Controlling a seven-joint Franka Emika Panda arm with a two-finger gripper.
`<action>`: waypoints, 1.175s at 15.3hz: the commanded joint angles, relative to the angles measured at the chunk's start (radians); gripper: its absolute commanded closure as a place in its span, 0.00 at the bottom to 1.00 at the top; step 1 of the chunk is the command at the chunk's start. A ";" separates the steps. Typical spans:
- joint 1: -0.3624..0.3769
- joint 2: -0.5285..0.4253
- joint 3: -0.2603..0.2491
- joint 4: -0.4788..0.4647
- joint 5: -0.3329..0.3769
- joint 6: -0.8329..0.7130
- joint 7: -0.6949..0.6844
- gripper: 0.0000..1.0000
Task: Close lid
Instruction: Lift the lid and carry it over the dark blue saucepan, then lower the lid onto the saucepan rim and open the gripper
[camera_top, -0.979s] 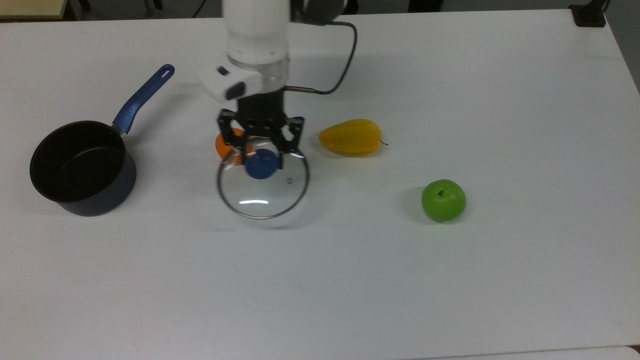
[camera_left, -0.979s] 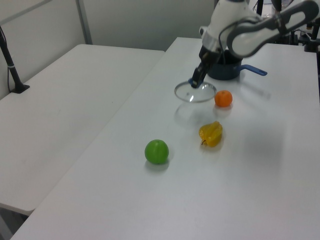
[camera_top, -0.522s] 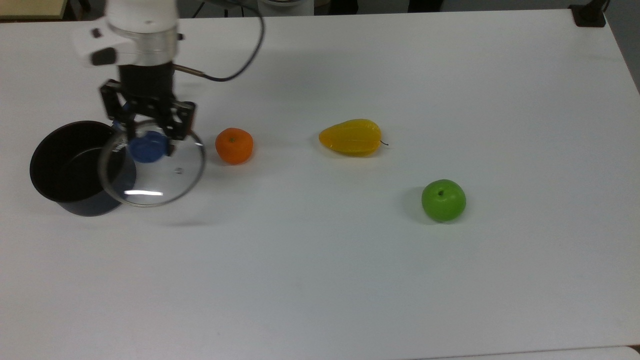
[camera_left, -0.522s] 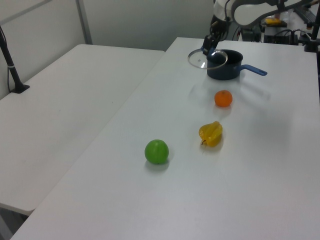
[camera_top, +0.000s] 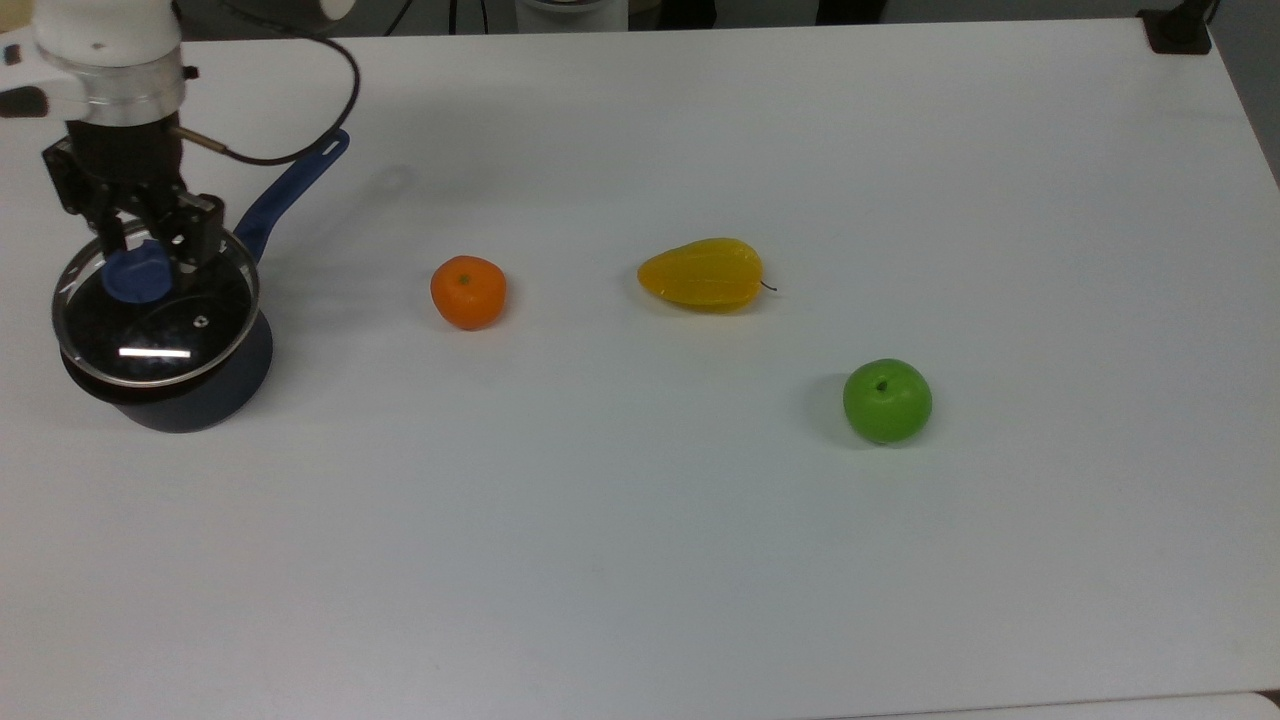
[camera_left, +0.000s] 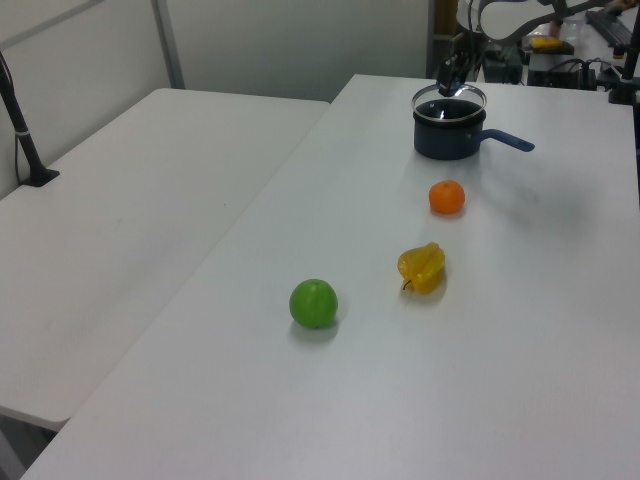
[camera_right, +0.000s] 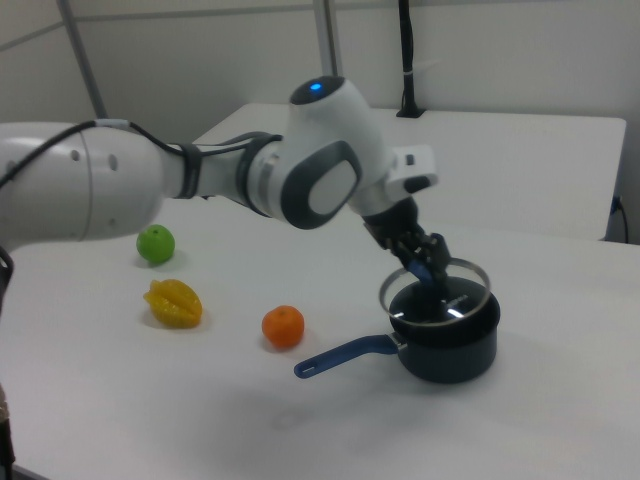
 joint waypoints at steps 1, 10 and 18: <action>-0.041 0.076 0.009 0.099 0.082 -0.025 -0.047 0.56; -0.034 0.077 0.015 0.076 0.120 -0.029 -0.064 0.56; -0.055 0.057 0.015 0.065 0.119 -0.097 -0.104 0.56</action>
